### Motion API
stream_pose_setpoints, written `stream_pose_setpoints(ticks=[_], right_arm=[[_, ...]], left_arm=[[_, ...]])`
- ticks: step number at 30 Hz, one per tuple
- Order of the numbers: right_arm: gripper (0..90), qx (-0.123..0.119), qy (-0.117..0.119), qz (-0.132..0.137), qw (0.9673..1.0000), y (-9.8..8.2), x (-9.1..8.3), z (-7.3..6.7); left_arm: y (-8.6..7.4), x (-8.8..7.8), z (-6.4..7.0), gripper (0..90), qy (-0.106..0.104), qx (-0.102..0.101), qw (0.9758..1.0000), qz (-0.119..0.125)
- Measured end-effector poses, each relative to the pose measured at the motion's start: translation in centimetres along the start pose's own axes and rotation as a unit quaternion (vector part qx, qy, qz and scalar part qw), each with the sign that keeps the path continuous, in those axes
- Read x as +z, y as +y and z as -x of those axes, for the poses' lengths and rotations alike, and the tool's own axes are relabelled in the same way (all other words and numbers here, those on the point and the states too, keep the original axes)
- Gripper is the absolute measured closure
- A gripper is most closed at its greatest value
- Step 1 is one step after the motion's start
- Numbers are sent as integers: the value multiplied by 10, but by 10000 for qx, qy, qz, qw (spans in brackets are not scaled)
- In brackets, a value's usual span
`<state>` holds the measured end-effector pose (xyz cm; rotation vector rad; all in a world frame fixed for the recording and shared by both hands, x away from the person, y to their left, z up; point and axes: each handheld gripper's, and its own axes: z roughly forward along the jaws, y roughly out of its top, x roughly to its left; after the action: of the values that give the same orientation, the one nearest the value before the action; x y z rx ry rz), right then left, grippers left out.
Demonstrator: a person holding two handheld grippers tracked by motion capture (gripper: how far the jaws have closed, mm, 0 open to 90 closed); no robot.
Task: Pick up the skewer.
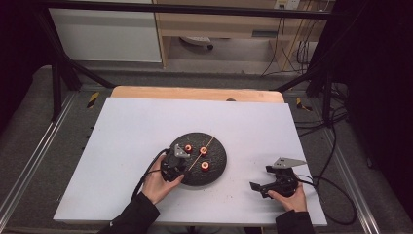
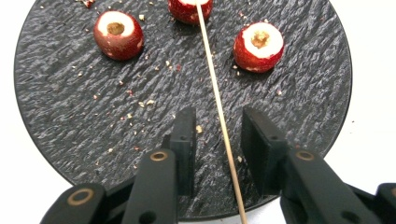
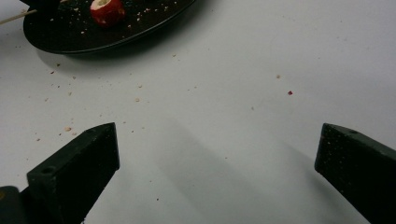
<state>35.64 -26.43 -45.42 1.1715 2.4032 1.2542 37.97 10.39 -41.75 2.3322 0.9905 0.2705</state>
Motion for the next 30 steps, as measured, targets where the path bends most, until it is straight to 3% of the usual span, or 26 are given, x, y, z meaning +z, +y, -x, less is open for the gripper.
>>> stream_pose_setpoints(ticks=[12,30], right_arm=[[6,-5,15,-13,10000,0,0,0],[6,6,25,-13,10000,0,1,0]], left_arm=[[7,5,7,774,200,106,9995,-208],[7,5,8,878,422,-48,9988,-247]])
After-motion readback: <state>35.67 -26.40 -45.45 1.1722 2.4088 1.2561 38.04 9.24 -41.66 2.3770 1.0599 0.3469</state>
